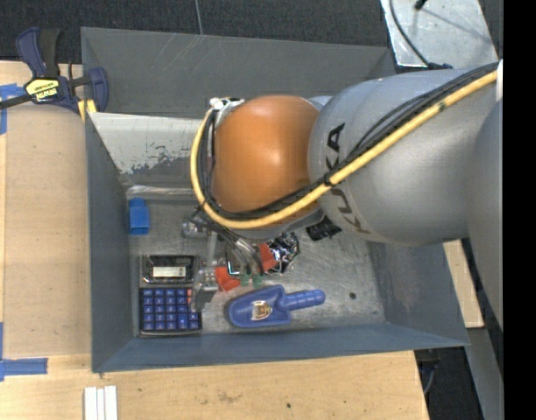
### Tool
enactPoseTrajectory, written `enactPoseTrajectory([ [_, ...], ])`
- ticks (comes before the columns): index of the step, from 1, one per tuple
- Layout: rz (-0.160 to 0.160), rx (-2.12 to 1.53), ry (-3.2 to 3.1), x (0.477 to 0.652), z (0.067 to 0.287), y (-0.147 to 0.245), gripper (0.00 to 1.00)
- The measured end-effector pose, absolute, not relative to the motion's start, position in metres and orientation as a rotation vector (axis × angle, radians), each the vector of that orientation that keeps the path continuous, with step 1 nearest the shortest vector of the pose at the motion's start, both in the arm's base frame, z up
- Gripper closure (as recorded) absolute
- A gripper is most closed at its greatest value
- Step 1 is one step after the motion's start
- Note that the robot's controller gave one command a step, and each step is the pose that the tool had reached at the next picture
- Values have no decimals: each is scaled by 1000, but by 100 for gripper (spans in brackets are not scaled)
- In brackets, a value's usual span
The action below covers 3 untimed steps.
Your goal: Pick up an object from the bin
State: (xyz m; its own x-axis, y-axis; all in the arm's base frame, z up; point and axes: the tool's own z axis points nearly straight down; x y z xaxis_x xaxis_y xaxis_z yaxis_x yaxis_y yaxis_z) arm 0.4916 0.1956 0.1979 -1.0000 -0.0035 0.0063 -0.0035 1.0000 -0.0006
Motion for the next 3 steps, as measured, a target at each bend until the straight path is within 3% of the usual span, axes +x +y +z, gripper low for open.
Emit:
enactPoseTrajectory([
  [1,-2,0,-3144,494,202,195,0],
  [2,-6,-34,-3150,495,154,203,0],
  [3,-20,-203,-3140,485,80,190,100],
])
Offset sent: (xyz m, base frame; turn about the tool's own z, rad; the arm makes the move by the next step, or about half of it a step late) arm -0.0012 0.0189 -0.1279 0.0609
